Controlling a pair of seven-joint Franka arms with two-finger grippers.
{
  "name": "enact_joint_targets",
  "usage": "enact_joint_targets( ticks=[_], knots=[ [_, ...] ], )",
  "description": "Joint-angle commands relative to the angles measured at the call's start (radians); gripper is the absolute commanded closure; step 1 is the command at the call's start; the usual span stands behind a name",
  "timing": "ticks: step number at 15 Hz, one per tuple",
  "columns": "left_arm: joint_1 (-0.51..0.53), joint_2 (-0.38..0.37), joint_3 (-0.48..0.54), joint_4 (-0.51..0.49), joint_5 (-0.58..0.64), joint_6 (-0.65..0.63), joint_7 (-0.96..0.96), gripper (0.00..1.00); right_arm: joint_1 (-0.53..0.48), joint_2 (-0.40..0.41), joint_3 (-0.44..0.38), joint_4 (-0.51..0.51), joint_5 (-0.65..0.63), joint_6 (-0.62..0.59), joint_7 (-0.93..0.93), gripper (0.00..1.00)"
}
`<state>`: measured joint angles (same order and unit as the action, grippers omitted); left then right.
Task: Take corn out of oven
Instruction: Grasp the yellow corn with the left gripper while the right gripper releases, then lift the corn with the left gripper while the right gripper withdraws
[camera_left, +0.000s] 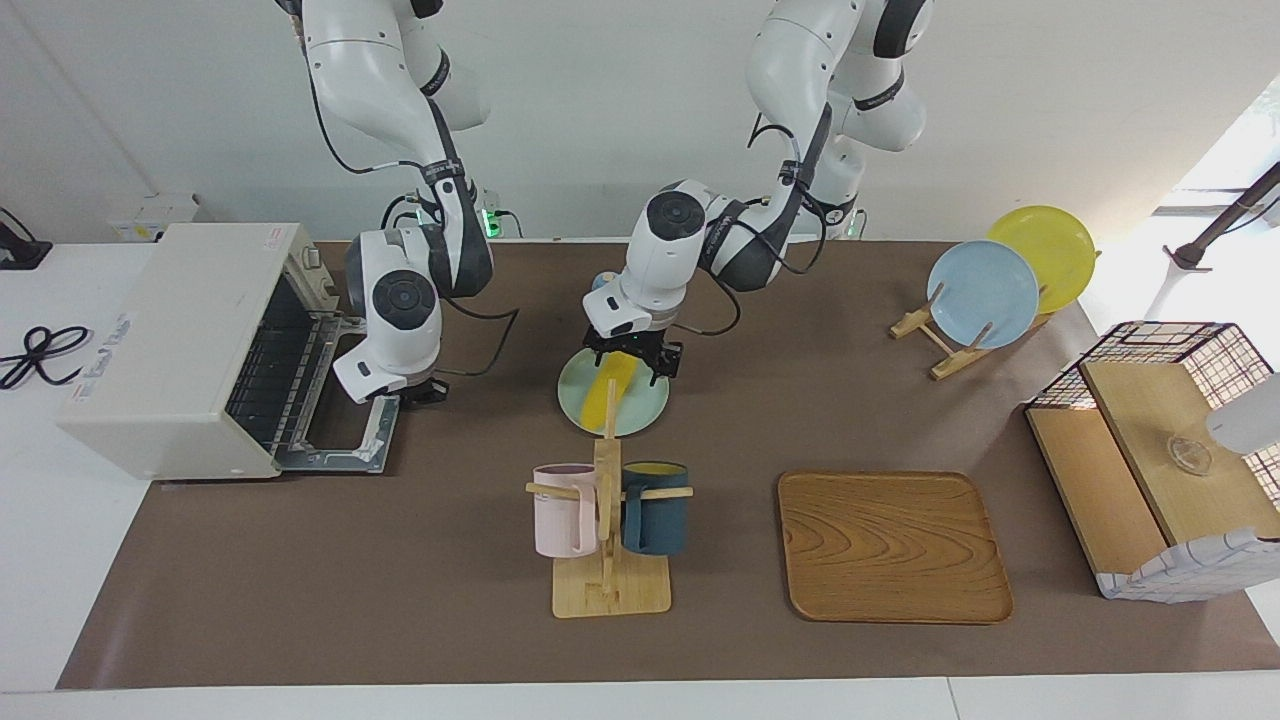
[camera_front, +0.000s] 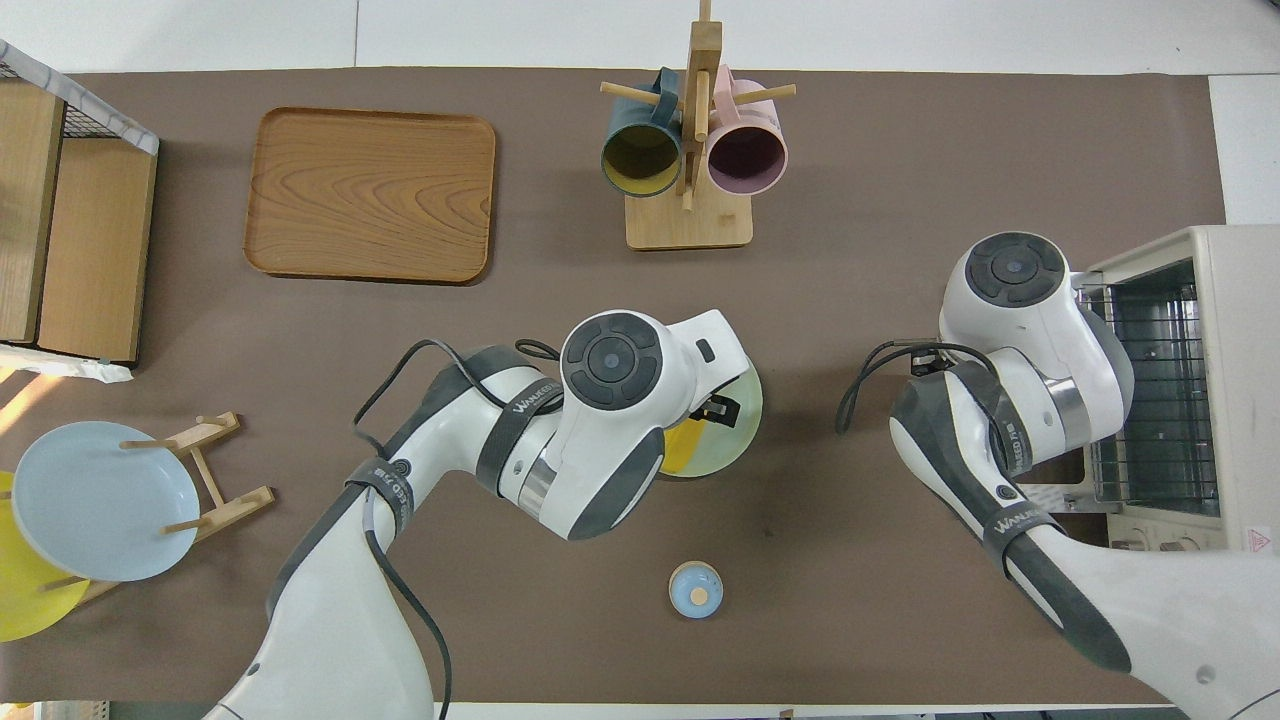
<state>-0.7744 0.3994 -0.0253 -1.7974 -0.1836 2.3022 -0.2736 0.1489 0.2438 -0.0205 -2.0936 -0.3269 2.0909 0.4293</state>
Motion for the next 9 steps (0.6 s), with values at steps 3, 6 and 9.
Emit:
enact_joint_targets(
  ticks=[3, 6, 9],
  knots=[
    [-0.036, 0.03, 0.019, 0.016, -0.019, 0.02, -0.003, 0.0, -0.031, -0.044, 0.008, 0.13, -0.05, -0.219, -0.115, 1.0],
    [-0.04, 0.032, 0.019, 0.009, -0.017, 0.039, -0.006, 0.0, -0.043, -0.107, 0.008, 0.165, -0.049, -0.304, -0.21, 1.0],
    [-0.055, 0.032, 0.022, -0.017, -0.017, 0.057, -0.01, 0.0, -0.101, -0.165, 0.008, 0.165, -0.041, -0.34, -0.317, 1.0]
  ],
)
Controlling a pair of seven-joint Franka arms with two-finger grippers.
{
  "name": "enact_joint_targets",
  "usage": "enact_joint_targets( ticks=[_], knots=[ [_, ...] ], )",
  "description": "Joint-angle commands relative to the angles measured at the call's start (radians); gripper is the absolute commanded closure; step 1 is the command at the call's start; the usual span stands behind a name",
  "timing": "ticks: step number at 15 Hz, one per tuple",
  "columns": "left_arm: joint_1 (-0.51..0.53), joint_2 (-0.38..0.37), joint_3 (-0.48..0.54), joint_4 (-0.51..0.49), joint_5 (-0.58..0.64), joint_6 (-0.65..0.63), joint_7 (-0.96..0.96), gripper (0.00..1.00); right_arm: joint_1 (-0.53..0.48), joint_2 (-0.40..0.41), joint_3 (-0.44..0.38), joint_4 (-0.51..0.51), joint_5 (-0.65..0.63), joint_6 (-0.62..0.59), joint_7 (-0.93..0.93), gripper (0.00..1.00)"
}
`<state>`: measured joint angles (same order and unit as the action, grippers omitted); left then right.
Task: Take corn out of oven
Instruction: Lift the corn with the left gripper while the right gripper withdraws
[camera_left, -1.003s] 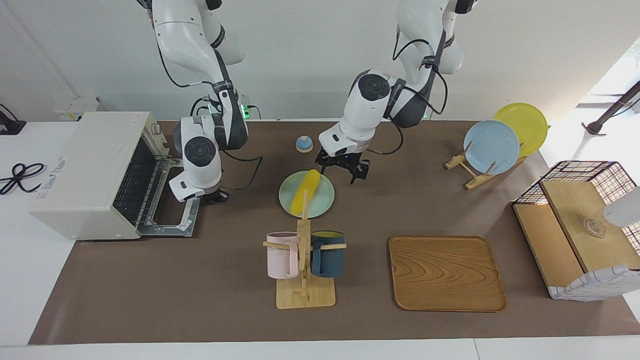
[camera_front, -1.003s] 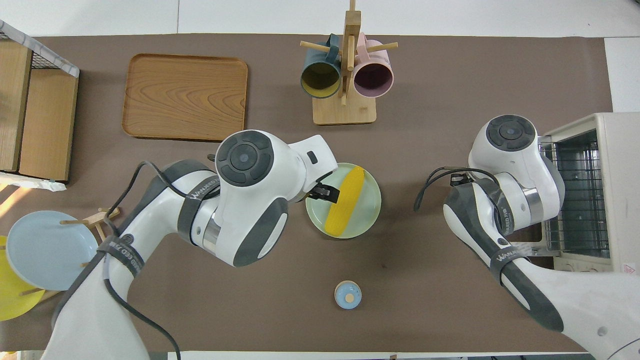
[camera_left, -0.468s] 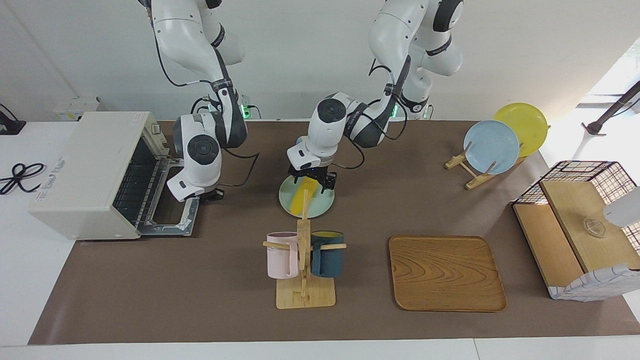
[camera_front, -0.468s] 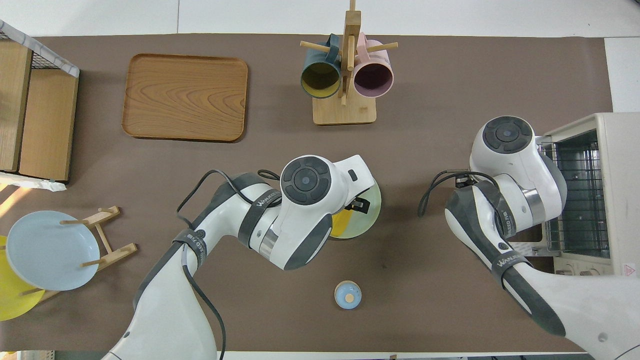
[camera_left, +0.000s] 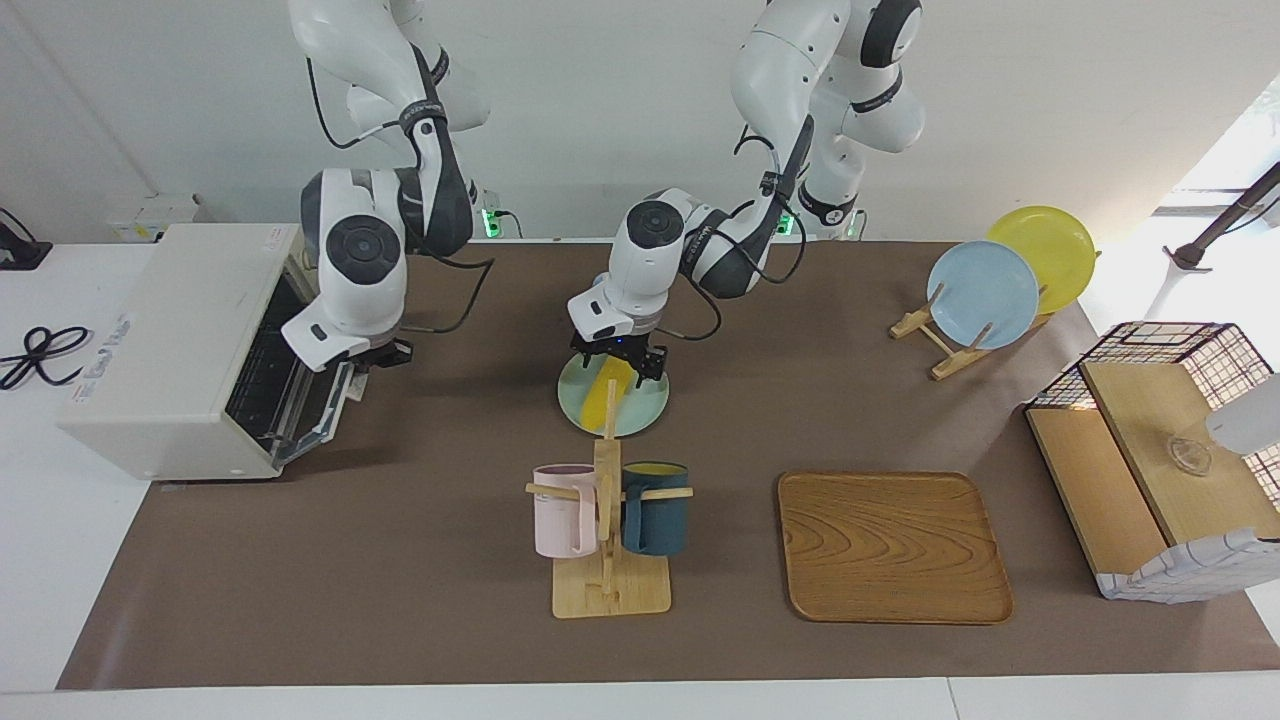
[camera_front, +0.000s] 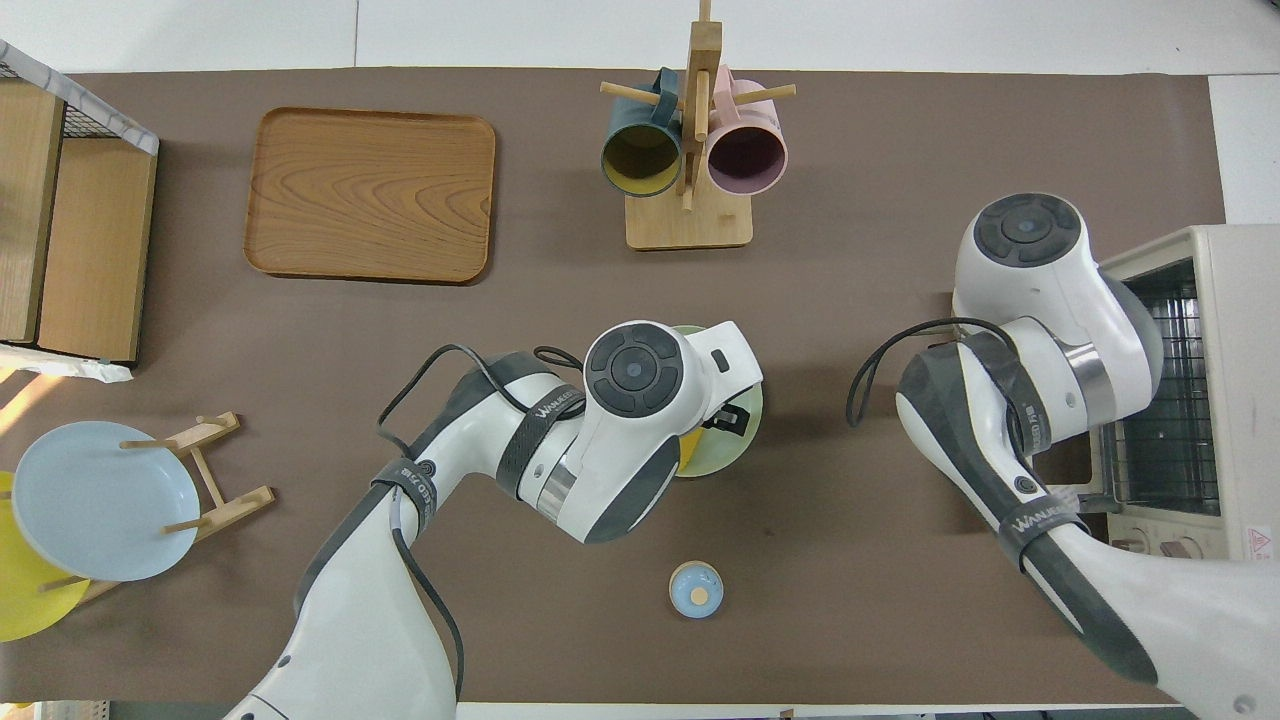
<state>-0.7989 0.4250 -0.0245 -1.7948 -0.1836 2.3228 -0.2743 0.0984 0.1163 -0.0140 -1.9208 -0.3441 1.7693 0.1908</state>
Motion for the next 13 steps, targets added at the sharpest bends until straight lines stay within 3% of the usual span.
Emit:
enact_joint_targets(
  ticks=[1, 6, 7, 8, 10, 13],
  knots=[
    [-0.034, 0.006, 0.021, -0.029, -0.017, 0.046, -0.01, 0.0, -0.071, -0.055, 0.002, -0.009, -0.02, -0.027, -0.108, 1.0],
    [-0.036, 0.005, 0.023, -0.049, -0.016, 0.053, -0.013, 0.0, -0.149, -0.086, 0.003, -0.01, -0.007, -0.034, -0.217, 1.0],
    [-0.036, 0.005, 0.023, -0.051, -0.016, 0.053, -0.017, 0.06, -0.149, -0.093, 0.003, -0.01, 0.009, -0.048, -0.22, 1.0],
    [-0.037, 0.005, 0.023, -0.049, -0.016, 0.053, -0.019, 0.2, -0.149, -0.102, 0.003, -0.007, 0.026, -0.065, -0.22, 1.0],
    [-0.036, 0.005, 0.023, -0.048, -0.016, 0.05, -0.031, 0.62, -0.148, -0.136, 0.003, -0.009, 0.039, -0.08, -0.237, 1.0],
    [-0.029, 0.005, 0.023, -0.037, -0.017, 0.04, -0.057, 0.98, -0.132, -0.176, 0.014, 0.052, 0.037, -0.172, -0.255, 1.0]
  ],
)
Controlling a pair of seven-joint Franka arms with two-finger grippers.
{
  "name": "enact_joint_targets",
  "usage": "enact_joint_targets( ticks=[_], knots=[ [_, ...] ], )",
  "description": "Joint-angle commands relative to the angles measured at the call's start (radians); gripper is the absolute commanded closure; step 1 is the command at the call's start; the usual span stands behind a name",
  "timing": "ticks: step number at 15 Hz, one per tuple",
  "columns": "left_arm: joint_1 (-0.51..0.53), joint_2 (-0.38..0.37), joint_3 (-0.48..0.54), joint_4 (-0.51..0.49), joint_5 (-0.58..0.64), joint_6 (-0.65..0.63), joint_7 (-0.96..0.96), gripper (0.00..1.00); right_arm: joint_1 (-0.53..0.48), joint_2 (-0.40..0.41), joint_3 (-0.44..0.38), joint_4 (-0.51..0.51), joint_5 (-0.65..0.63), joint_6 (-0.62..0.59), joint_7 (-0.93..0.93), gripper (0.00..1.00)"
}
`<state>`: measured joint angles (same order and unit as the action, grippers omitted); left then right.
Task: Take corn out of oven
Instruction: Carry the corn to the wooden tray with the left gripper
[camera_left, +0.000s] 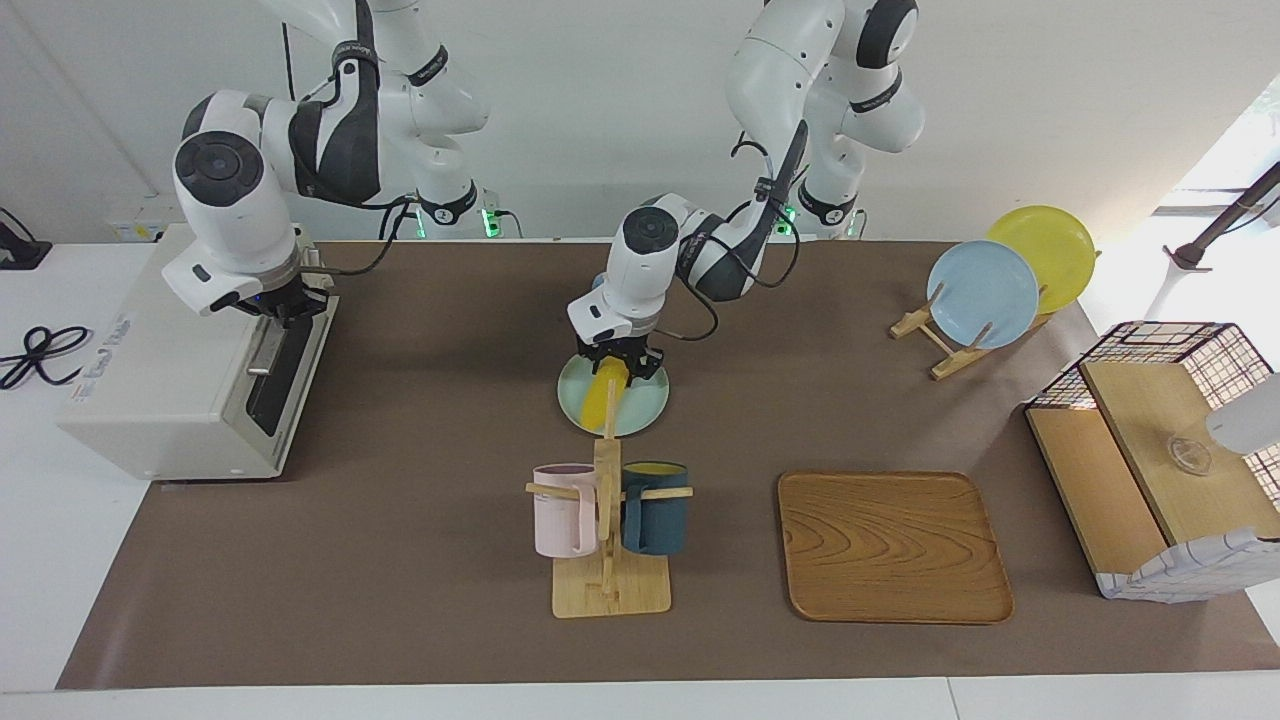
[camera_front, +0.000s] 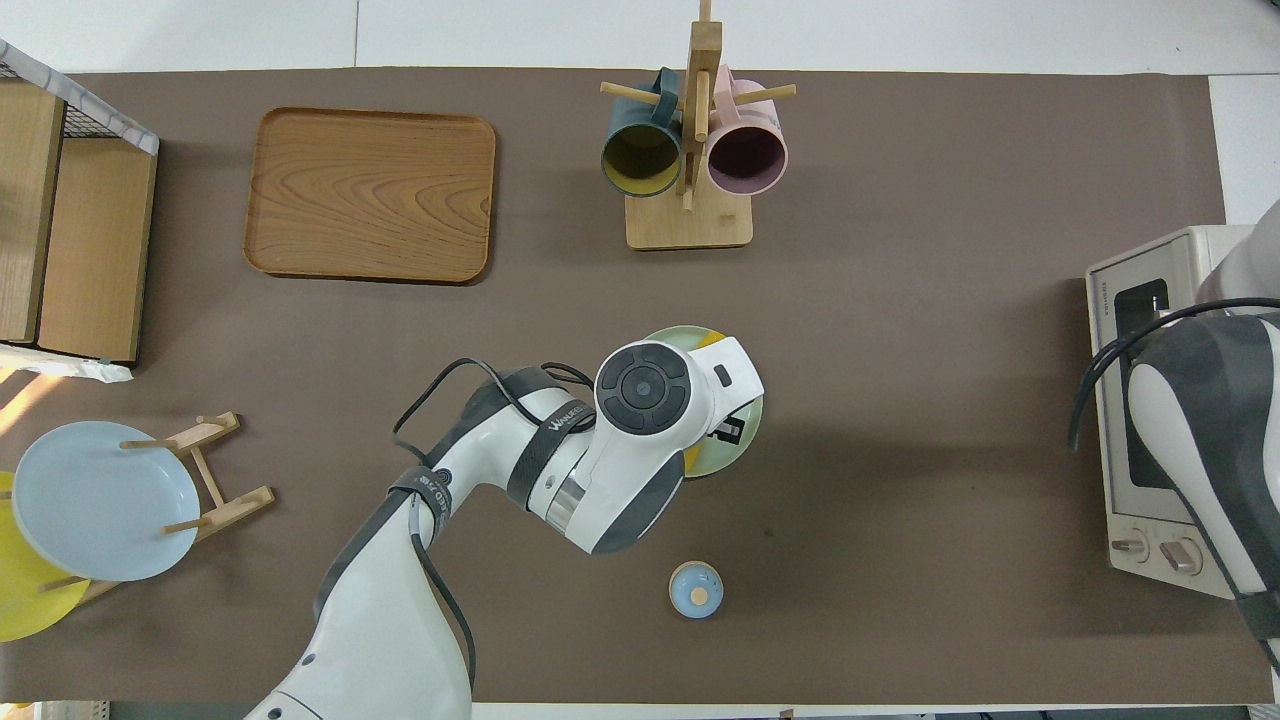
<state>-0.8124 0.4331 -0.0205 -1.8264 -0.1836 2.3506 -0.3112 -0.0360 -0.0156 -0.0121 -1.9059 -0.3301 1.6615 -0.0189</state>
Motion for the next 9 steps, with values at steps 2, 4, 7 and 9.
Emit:
enact_joint_targets(
  ticks=[2, 4, 7, 9],
  knots=[
    [-0.005, -0.005, 0.019, 0.01, -0.017, 0.004, -0.02, 1.0, 0.008, -0.047, 0.014, 0.112, 0.083, -0.124, -0.072, 1.0],
    [0.008, -0.022, 0.022, 0.013, -0.017, -0.013, -0.019, 1.0, 0.008, -0.047, 0.012, 0.157, 0.196, -0.135, -0.07, 1.0],
    [0.097, -0.098, 0.022, 0.039, -0.017, -0.114, -0.016, 1.0, 0.013, -0.04, 0.017, 0.188, 0.281, -0.135, -0.058, 0.98],
    [0.188, -0.119, 0.022, 0.09, -0.013, -0.207, -0.006, 1.0, 0.015, -0.038, 0.02, 0.192, 0.322, -0.137, 0.0, 0.75]
  ],
)
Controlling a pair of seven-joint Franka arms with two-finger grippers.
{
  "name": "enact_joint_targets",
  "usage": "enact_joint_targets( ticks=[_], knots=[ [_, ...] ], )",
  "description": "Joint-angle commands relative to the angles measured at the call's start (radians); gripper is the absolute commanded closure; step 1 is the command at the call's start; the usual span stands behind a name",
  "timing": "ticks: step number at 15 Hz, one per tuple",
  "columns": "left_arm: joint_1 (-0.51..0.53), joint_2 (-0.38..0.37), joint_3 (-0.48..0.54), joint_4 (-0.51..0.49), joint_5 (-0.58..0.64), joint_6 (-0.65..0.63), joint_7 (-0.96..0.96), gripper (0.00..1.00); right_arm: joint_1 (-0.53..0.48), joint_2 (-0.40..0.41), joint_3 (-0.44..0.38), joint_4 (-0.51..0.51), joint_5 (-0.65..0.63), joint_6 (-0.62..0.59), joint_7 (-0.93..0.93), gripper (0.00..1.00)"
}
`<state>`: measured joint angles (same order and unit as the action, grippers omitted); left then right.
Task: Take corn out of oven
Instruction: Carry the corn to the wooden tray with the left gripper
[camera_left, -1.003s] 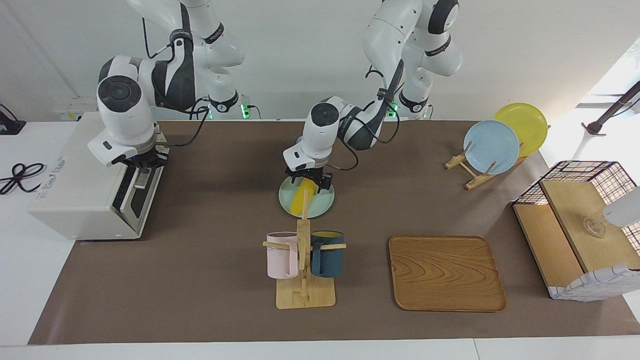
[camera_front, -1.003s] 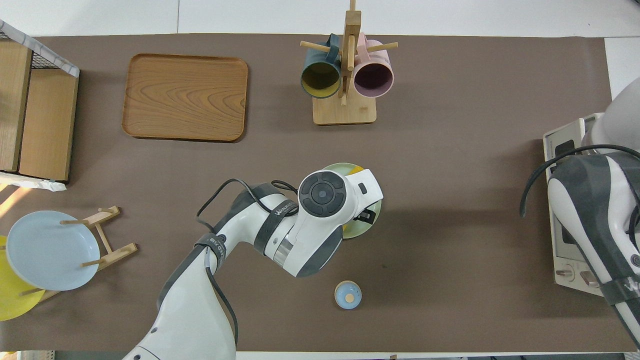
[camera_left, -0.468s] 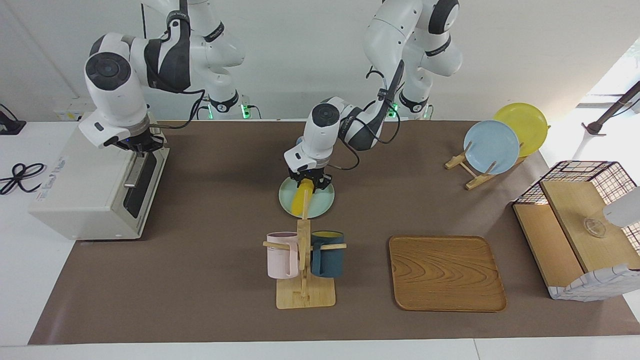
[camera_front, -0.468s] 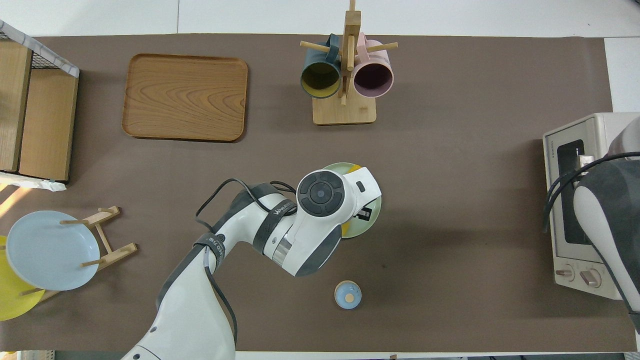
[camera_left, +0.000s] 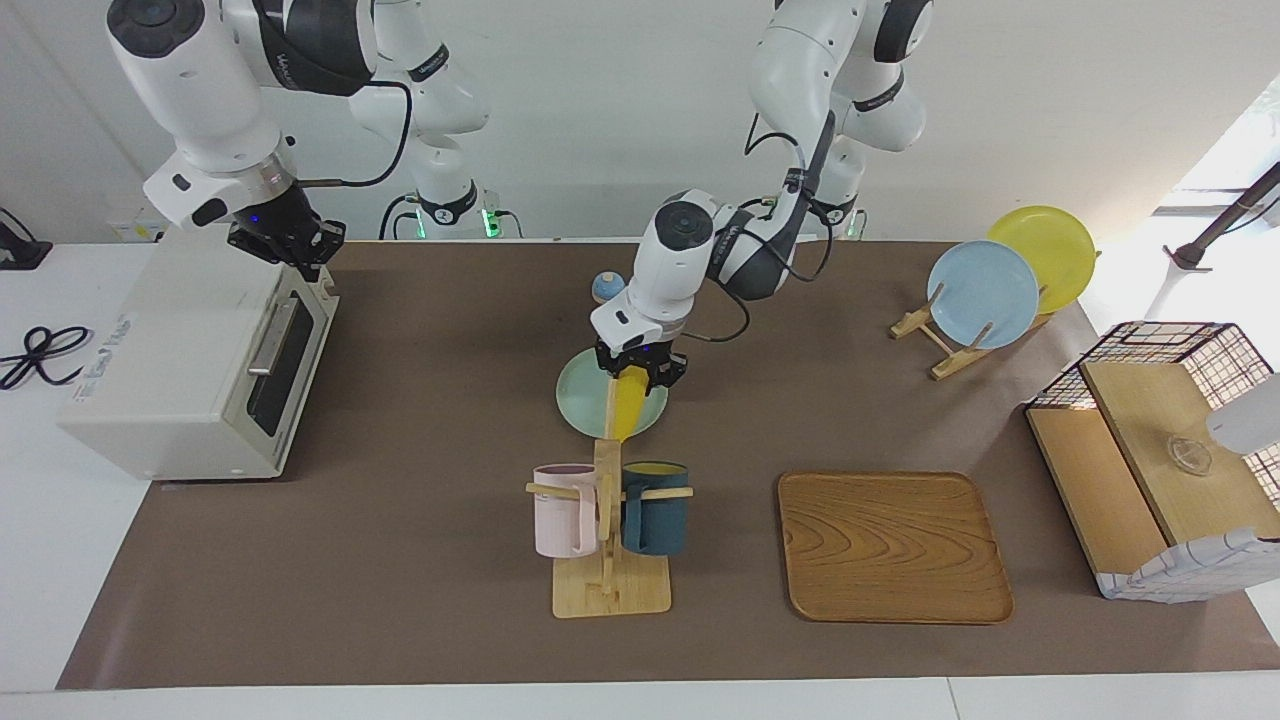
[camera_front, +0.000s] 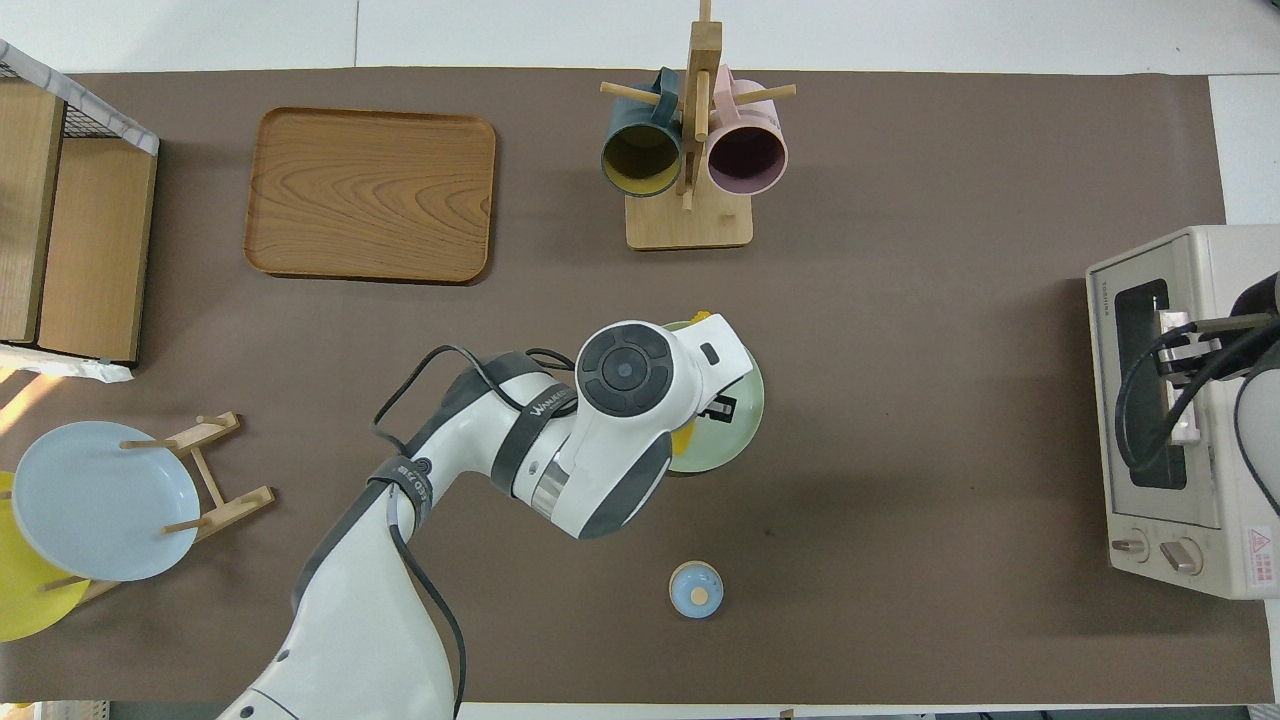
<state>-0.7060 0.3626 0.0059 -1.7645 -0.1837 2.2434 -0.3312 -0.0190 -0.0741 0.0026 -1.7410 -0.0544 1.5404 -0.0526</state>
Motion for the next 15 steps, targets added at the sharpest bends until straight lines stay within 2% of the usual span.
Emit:
enact_joint_targets(
  ticks=[1, 2, 6, 8, 11, 13, 15],
  knots=[
    [0.127, -0.044, -0.004, 0.067, -0.005, -0.137, 0.014, 1.0, -0.002, 0.022, 0.013, 0.031, 0.053, -0.017, 0.043, 0.37],
    [0.157, -0.036, -0.003, 0.094, -0.005, -0.157, 0.017, 1.0, -0.004, 0.022, 0.025, 0.034, 0.053, -0.017, 0.043, 0.0],
    [0.33, -0.007, -0.004, 0.14, 0.038, -0.165, 0.064, 1.0, -0.003, 0.048, 0.063, 0.101, 0.048, -0.026, 0.046, 0.0],
    [0.408, 0.044, -0.004, 0.238, 0.072, -0.227, 0.134, 1.0, -0.004, 0.05, 0.063, 0.104, 0.047, -0.025, 0.046, 0.0],
    [0.465, 0.166, -0.004, 0.39, 0.082, -0.275, 0.176, 1.0, -0.001, 0.06, 0.063, 0.126, 0.05, -0.023, 0.048, 0.0],
    [0.485, 0.275, -0.004, 0.492, 0.095, -0.266, 0.201, 1.0, -0.001, 0.06, 0.063, 0.127, 0.05, -0.023, 0.048, 0.0],
    [0.503, 0.331, -0.004, 0.53, 0.095, -0.234, 0.233, 1.0, -0.001, 0.06, 0.062, 0.127, 0.051, -0.025, 0.048, 0.0]
  ],
)
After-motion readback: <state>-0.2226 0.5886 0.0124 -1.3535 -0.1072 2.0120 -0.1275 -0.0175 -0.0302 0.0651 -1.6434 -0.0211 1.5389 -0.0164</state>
